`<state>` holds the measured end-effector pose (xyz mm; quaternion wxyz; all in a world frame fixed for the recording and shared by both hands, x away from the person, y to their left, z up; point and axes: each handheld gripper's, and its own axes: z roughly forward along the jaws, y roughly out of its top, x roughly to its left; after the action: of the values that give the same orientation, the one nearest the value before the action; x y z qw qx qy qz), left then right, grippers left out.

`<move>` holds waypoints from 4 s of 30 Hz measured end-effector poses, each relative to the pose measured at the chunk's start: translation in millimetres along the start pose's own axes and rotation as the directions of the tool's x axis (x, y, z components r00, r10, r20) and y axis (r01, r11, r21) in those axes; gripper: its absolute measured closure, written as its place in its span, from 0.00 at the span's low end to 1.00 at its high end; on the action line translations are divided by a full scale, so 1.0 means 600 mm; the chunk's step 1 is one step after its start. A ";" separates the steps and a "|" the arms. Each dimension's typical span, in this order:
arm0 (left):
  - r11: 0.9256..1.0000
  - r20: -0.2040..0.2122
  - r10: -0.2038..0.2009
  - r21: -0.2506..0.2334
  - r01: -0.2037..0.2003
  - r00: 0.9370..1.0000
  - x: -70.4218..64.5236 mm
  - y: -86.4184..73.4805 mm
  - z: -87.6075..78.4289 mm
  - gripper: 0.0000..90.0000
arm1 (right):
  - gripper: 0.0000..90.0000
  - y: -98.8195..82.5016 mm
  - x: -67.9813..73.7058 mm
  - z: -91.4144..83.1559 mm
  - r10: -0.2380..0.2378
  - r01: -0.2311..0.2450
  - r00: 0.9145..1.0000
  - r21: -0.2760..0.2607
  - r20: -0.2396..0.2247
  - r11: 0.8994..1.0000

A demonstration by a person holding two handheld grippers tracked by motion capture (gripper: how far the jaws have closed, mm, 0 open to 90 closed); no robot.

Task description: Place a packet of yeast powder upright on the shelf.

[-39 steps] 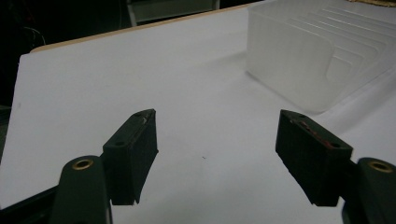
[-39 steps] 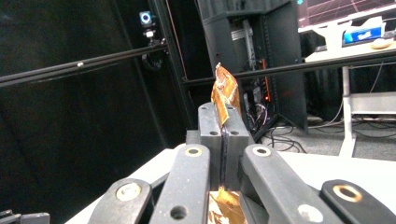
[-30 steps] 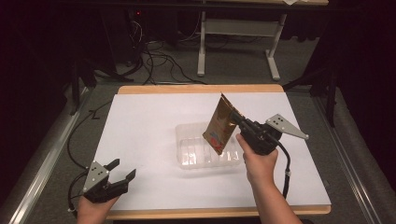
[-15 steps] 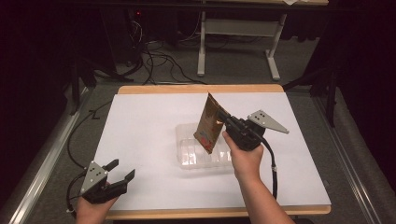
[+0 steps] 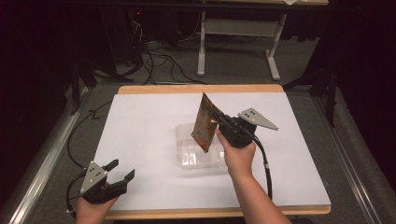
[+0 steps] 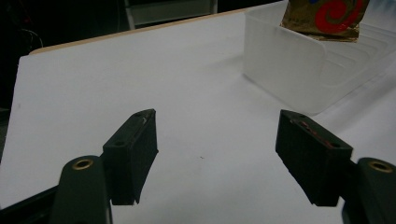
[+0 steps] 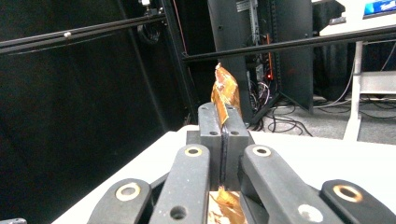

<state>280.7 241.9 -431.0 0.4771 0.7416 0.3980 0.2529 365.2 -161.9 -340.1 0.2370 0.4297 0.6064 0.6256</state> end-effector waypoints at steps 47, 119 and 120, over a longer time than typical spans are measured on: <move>1.000 0.006 0.015 0.020 -0.015 1.000 -0.002 -0.001 0.003 0.34 | 1.00 -0.004 0.024 -0.035 0.027 -0.028 0.999 -0.055 -0.021 0.998; 1.000 0.002 0.012 0.003 -0.012 1.000 -0.001 -0.001 -0.002 0.34 | 1.00 -0.092 0.029 0.009 0.012 -0.011 1.000 0.067 -0.022 0.998; 1.000 0.003 0.012 0.003 -0.012 1.000 -0.001 -0.001 -0.002 0.34 | 1.00 -0.092 0.029 0.009 0.010 -0.009 1.000 0.067 -0.023 0.998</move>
<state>279.5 242.2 -431.0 0.4749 0.7451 0.3933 0.2542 348.2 -136.2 -389.5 0.2126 0.4330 0.6276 0.6111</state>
